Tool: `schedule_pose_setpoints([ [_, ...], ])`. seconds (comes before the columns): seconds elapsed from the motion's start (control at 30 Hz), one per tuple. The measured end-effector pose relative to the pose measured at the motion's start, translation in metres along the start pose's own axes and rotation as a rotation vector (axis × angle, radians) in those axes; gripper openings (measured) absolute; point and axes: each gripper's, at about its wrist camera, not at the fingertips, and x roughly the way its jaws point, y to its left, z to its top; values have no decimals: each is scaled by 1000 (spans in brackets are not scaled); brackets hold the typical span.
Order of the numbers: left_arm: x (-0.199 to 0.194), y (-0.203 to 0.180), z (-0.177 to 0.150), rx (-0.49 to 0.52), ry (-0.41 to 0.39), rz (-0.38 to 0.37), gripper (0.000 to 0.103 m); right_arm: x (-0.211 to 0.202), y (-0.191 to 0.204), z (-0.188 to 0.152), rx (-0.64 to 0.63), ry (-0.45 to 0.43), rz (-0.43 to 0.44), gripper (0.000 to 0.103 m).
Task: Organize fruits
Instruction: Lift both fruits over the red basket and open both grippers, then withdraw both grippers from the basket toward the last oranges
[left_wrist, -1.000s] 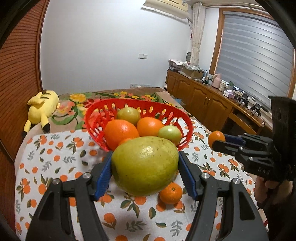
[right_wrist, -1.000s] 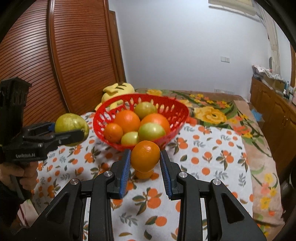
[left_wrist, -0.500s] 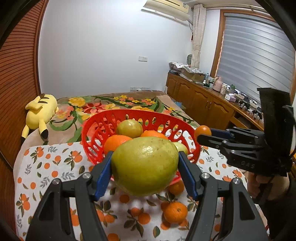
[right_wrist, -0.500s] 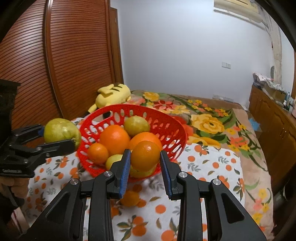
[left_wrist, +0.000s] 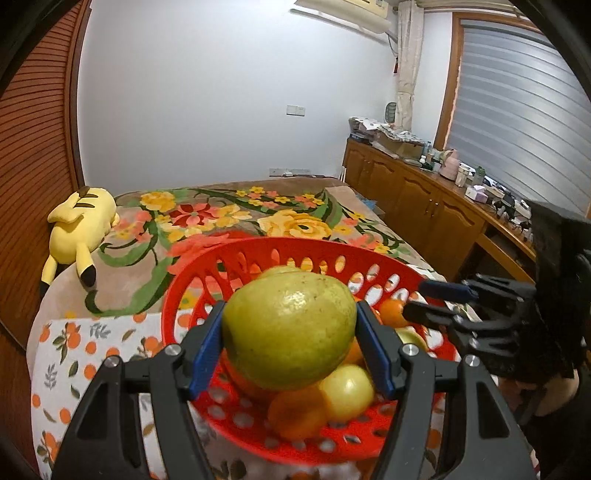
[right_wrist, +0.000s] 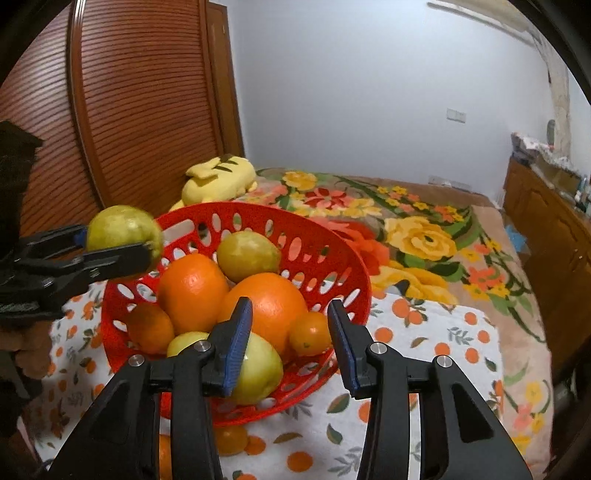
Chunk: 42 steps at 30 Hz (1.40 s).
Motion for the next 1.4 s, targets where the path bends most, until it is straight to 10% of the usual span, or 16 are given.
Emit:
schedule_pose_setpoints([
  [0.57, 46, 26, 7, -4, 92, 68, 67, 2, 2, -1, -15, -8, 18, 46],
  [1.4, 8, 25, -4, 22, 41, 91, 70, -21, 19, -8, -32, -25, 13, 48],
])
